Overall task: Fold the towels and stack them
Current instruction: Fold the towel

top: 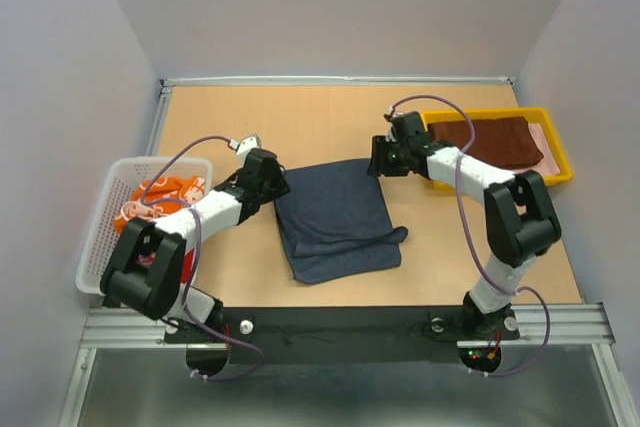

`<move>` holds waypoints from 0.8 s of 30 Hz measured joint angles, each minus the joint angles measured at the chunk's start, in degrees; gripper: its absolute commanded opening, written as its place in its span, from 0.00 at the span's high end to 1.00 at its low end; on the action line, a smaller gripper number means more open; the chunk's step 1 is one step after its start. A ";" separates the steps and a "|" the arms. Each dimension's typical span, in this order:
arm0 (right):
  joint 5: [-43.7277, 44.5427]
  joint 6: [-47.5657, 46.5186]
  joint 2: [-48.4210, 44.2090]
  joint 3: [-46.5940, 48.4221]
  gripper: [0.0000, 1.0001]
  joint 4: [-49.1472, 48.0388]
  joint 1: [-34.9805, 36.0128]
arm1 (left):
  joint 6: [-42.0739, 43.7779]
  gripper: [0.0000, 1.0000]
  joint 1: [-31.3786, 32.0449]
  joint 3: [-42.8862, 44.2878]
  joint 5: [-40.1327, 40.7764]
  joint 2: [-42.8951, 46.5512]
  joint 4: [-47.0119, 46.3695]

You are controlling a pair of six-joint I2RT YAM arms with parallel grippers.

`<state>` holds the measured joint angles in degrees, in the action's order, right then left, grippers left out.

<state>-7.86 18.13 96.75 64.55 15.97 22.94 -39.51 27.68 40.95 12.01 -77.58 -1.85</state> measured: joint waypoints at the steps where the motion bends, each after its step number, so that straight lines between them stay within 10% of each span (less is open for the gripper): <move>1: 0.24 0.11 1.62 1.03 0.48 -0.57 -0.02 | 0.37 0.42 -0.79 0.87 -0.02 -2.32 -0.52; 7: 0.59 0.07 12.79 8.63 0.55 -4.39 -0.66 | 2.71 0.57 -2.80 6.29 -0.15 -13.40 -2.05; 12: -0.15 0.07 18.25 11.61 0.79 -5.68 -2.45 | 5.01 0.80 -3.32 10.78 -0.74 -19.04 -2.64; 17: -1.62 -0.17 22.01 16.13 1.00 -6.51 -5.29 | 8.74 0.85 -5.33 18.53 -1.11 -26.71 -2.71; 22: -1.62 -0.61 27.76 23.69 0.98 -7.45 -9.27 | 13.25 0.84 -6.97 30.18 -1.99 -34.93 -2.58; 24: -1.46 -0.79 29.70 26.56 0.87 -7.48 -10.38 | 15.58 0.66 -7.43 36.09 -2.43 -38.27 -2.58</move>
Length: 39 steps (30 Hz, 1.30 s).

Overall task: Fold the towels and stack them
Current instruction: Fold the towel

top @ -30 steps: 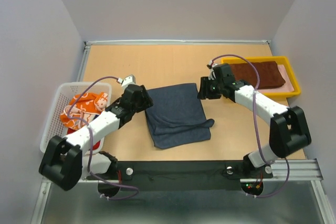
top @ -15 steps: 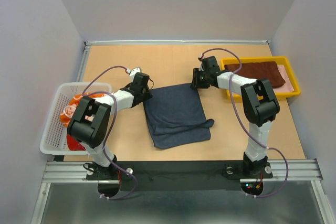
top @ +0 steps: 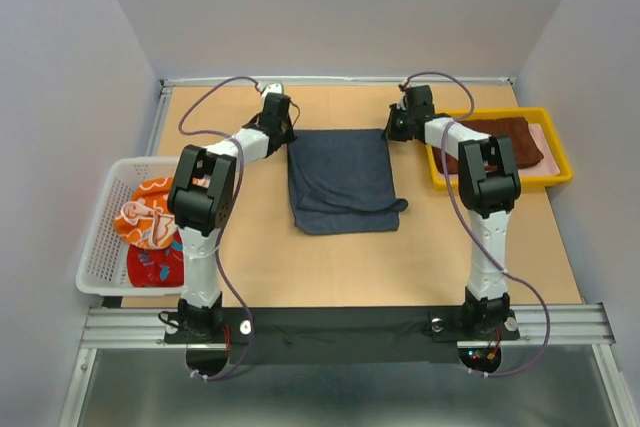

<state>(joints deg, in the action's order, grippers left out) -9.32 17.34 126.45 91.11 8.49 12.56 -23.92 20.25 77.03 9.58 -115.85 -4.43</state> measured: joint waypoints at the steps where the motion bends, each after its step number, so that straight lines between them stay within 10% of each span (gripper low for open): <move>1: 0.17 -0.22 0.85 1.25 0.81 -0.02 -0.33 | 1.38 0.57 -0.26 3.13 -0.20 -1.60 -0.11; 5: 0.00 -2.93 1.18 2.73 0.56 0.24 -1.29 | 6.05 0.21 -0.63 10.97 -0.52 -4.26 -0.37; 8: -1.73 -6.54 -1.60 0.42 0.53 0.31 -1.05 | 8.13 0.15 -0.83 10.64 -0.35 -1.44 -0.42; 16: -7.10 -16.26 -18.32 -10.99 0.55 1.36 10.62 | 8.24 0.15 -0.87 -9.46 0.76 26.14 1.01; 26: -11.96 -18.10 -16.04 -11.04 0.59 0.96 22.32 | 6.93 0.15 -0.87 -35.85 4.13 62.16 4.11; 39: -12.74 -17.25 -10.45 -11.02 0.61 1.53 24.28 | 6.73 0.16 -0.87 -42.38 5.01 63.06 5.62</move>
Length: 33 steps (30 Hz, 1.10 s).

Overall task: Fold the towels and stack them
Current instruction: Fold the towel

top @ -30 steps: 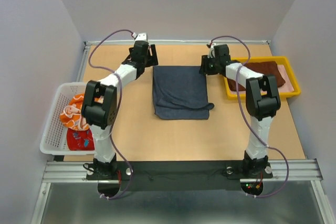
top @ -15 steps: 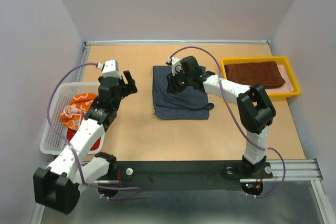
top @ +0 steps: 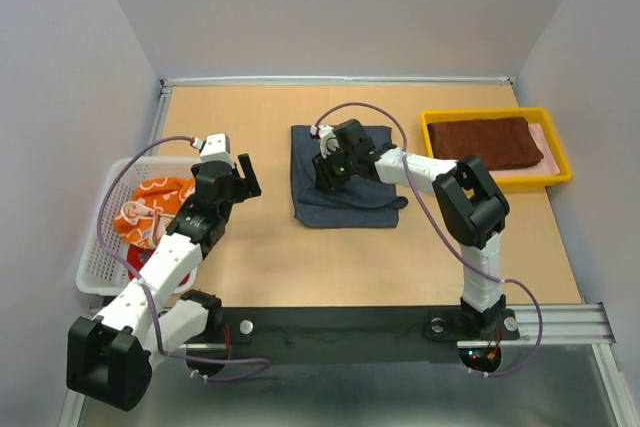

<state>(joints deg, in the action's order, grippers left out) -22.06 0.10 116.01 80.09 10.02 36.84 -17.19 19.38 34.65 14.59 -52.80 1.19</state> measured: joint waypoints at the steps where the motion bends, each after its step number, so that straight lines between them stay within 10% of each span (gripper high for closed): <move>1: -0.02 0.33 0.00 0.00 0.60 0.07 0.31 | 0.00 0.16 0.00 0.00 -0.04 -0.24 0.07; 33: -1.90 2.73 -3.28 0.00 0.53 -0.02 1.31 | 0.17 0.16 0.00 0.00 -1.95 -1.57 -0.09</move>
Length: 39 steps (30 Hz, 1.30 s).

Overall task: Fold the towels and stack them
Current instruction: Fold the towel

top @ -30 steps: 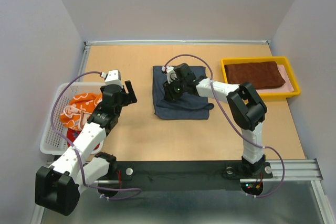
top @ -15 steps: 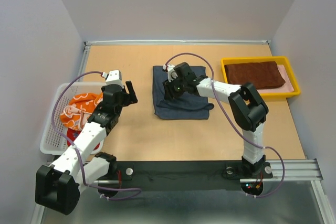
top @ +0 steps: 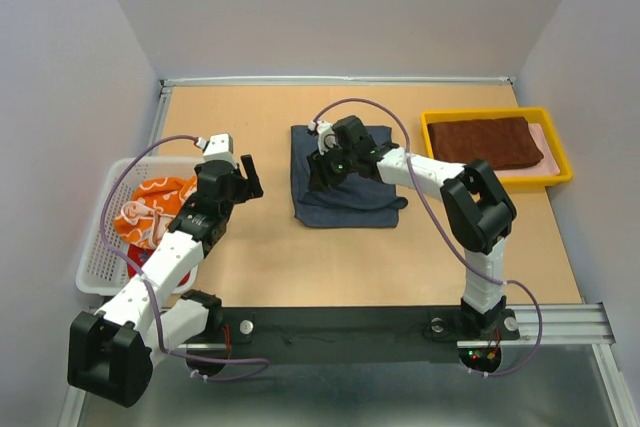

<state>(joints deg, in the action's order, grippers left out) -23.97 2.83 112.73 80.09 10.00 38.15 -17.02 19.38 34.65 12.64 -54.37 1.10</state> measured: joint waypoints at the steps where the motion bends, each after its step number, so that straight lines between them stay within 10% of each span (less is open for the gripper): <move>1: -0.26 -0.02 0.00 0.00 0.53 0.02 0.13 | 0.02 0.16 0.00 0.00 -0.02 -0.09 0.00; 19: -2.23 0.17 2.05 0.00 0.73 -0.02 1.73 | 0.02 0.16 0.00 0.00 -0.28 -1.07 0.00; 24: -2.05 0.24 2.08 0.00 0.94 0.00 2.10 | 0.04 0.16 0.00 0.00 -0.46 -1.07 0.00; 39: 4.66 3.10 0.96 -0.07 0.97 0.04 9.62 | 0.04 0.16 0.00 0.00 -0.61 -1.07 0.00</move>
<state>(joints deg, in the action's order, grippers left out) -19.31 5.93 113.69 80.03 10.04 47.77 -16.97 19.38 34.65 12.03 -55.44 1.10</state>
